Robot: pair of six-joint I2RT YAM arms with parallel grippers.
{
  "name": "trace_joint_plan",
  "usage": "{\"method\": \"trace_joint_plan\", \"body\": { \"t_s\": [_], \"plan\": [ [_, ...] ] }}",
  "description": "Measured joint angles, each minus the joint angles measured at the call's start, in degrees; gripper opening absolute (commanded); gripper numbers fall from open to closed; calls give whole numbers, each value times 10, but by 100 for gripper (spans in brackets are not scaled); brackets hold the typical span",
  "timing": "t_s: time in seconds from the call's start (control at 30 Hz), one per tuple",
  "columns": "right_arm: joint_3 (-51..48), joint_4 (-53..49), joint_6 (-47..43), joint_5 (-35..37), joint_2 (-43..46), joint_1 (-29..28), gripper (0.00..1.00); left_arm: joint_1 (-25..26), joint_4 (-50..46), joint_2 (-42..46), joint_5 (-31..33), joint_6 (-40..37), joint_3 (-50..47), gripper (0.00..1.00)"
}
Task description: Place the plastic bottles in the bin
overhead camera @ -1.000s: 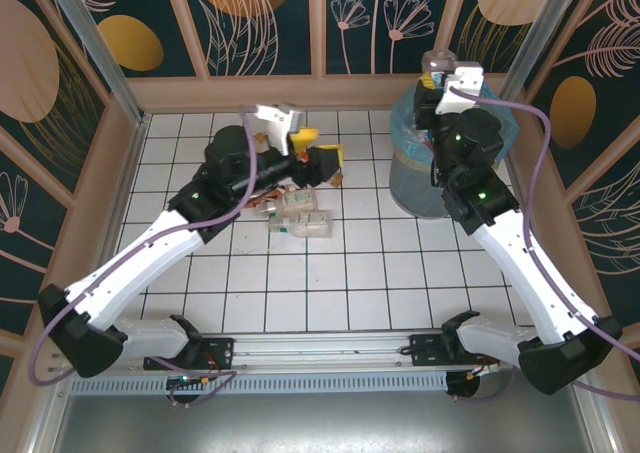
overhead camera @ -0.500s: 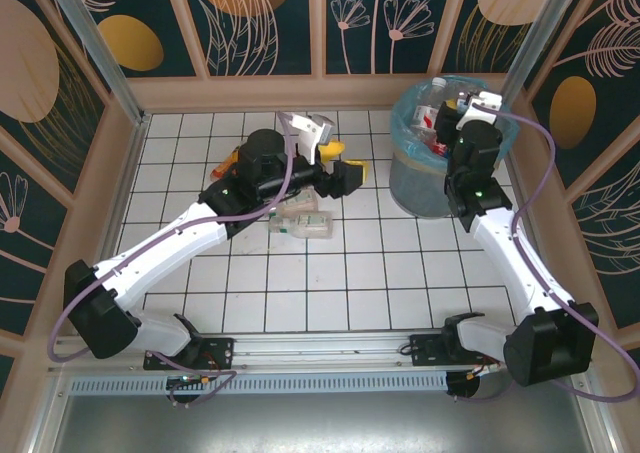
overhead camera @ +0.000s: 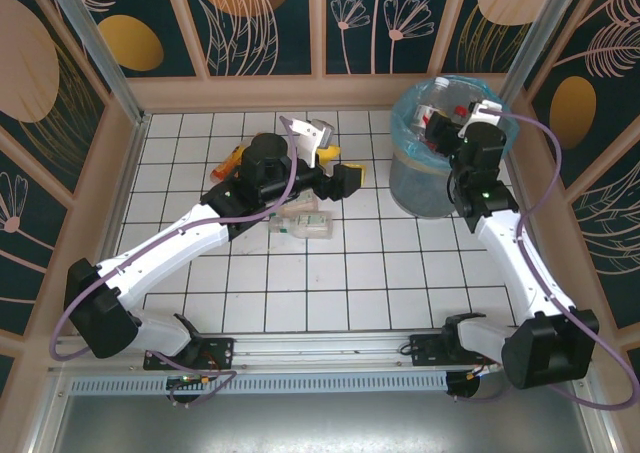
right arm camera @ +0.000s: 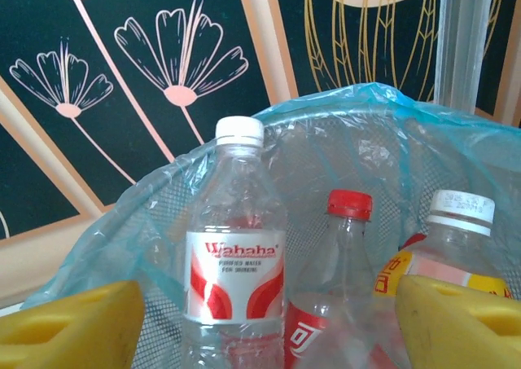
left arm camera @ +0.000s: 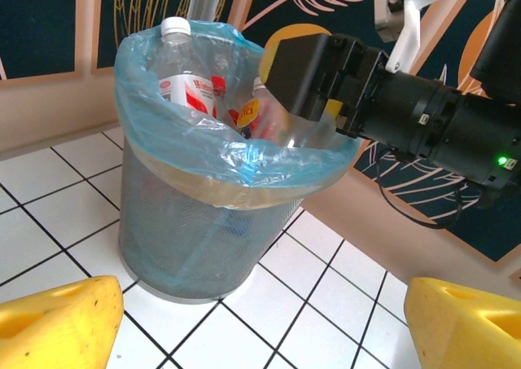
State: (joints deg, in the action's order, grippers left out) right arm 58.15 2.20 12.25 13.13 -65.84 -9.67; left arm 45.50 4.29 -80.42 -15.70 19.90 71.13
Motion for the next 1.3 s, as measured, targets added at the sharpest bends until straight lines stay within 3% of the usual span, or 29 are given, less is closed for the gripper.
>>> {"method": "trace_joint_plan", "body": {
  "t_s": [0.07, 0.2, 0.4, 0.47, 0.57, 0.8, 1.1, 1.3],
  "plan": [
    [11, -13, 7, -2, 3, 0, 77, 0, 0, 0, 2, 0, 0, 89],
    [60, -48, 21, -4, -2, 0, 58, 0, 0, 0, 8, -2, 0, 90],
    [261, -171, 58, 64, -110, 15, 27, 0, -1, 0, 14, -2, -7, 90],
    [280, -193, 72, 68, -133, 29, 14, 0, -1, 0, 14, -2, -9, 90],
    [268, -224, 91, 56, -147, 44, 3, 0, -1, 3, 16, -2, -16, 90],
    [244, -264, 109, -9, -160, 46, 3, 0, -2, 7, 26, -4, -30, 90],
    [158, -250, 111, -2, -152, 43, 0, 0, -3, 11, 30, -4, -52, 90],
    [163, -261, 110, -2, -183, 32, 1, 0, -2, 12, 32, -4, -56, 90]
  ]
}}
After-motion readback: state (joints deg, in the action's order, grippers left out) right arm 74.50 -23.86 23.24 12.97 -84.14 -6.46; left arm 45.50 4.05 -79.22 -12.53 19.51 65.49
